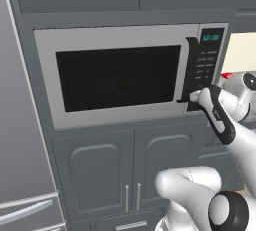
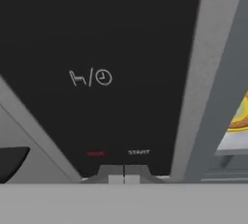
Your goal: Pick the broccoli from the counter and place it in the microwave. Then turn on the microwave.
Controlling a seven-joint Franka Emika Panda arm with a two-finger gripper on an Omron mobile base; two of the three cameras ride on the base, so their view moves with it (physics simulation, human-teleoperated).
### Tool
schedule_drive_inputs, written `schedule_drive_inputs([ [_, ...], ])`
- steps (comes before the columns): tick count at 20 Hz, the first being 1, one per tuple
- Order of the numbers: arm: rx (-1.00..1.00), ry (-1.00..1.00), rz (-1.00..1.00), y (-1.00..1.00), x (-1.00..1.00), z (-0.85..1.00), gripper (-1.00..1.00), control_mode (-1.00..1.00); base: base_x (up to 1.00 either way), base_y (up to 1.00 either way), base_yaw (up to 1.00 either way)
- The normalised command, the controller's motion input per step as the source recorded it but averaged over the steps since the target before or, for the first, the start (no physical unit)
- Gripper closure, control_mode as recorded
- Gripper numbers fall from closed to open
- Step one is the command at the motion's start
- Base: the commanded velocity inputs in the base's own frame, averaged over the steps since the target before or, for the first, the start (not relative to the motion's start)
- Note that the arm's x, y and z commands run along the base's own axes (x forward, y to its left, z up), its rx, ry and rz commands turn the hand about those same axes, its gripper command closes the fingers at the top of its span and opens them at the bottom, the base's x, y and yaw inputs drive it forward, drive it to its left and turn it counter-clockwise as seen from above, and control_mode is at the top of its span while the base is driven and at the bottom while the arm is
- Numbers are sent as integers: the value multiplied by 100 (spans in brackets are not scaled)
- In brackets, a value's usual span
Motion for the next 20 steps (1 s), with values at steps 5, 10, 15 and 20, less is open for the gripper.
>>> schedule_drive_inputs([
  [5, 6, 9, 0, -8, 28, -52, 100, -100, 0, 0, 0],
  [10, 3, 3, 0, -23, 27, -60, 100, -100, 0, 0, 0],
  [15, 0, 0, 0, -30, 27, -54, 100, -100, 0, 0, 0],
  [20, 4, 0, 0, -1, 34, -4, 100, -100, 0, 0, 0],
])
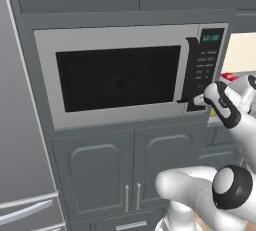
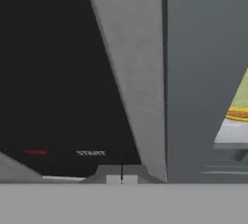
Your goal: Pick the broccoli from the counter and place it in the microwave. Then turn on the microwave.
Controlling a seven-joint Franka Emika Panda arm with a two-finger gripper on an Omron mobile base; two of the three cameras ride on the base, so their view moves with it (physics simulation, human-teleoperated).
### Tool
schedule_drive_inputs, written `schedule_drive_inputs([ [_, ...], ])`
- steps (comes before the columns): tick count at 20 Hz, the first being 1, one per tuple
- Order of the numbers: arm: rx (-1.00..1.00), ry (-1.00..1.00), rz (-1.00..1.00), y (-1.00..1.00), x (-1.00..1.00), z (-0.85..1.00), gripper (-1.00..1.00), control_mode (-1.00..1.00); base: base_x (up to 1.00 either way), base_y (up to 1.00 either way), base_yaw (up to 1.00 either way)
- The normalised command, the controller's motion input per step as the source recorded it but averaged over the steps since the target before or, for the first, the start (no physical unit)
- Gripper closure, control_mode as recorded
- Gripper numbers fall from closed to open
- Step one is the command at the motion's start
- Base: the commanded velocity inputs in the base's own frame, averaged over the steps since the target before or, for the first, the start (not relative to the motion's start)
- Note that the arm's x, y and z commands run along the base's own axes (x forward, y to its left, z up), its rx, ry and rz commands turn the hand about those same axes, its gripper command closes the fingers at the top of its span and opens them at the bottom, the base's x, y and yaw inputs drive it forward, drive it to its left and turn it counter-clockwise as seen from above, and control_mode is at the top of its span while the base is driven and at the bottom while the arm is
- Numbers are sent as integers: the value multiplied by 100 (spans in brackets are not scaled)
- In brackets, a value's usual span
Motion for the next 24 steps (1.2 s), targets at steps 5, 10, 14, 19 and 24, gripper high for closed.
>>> schedule_drive_inputs([
  [5, 4, 0, 0, 15, 13, 0, 100, -100, 0, 0, 0],
  [10, 0, -6, 0, 42, -2, 17, 100, -100, 0, 0, 0],
  [14, 0, -13, 0, 4, 37, 21, 100, -100, 0, 0, 0],
  [19, 0, -12, 0, -9, 56, 17, 100, -100, 0, 0, 0],
  [24, 0, -18, 0, 0, 40, 69, 100, -100, 0, 0, 0],
])
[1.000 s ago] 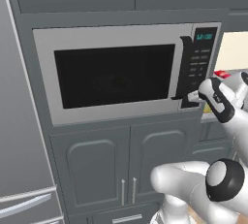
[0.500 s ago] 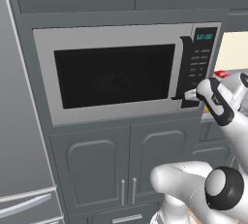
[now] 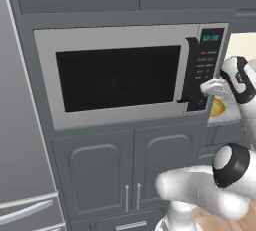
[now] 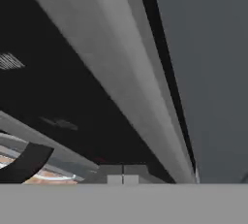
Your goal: Pick the broccoli from the counter and place it in the microwave. Then turn on the microwave.
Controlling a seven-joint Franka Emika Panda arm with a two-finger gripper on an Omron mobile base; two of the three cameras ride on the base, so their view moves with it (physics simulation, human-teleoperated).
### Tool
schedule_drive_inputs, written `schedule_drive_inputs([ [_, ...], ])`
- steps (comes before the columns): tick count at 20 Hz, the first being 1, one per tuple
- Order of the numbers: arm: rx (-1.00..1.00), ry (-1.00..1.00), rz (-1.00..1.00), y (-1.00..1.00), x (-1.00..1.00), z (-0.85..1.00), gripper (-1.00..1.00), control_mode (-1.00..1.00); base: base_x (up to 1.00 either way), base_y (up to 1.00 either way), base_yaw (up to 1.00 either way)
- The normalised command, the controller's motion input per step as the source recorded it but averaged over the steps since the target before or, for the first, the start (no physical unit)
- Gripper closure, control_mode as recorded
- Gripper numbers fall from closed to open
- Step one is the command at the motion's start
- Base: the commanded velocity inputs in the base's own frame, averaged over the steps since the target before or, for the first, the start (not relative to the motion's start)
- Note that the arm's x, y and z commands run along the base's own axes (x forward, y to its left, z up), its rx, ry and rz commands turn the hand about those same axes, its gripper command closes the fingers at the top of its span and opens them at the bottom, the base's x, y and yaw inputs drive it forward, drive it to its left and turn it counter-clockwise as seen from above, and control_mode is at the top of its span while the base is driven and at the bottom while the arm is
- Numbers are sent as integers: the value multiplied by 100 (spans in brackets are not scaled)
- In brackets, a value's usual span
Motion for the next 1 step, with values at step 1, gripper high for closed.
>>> schedule_drive_inputs([
  [1, 0, -27, 0, 0, 18, 71, 100, -100, 0, 0, 0],
])
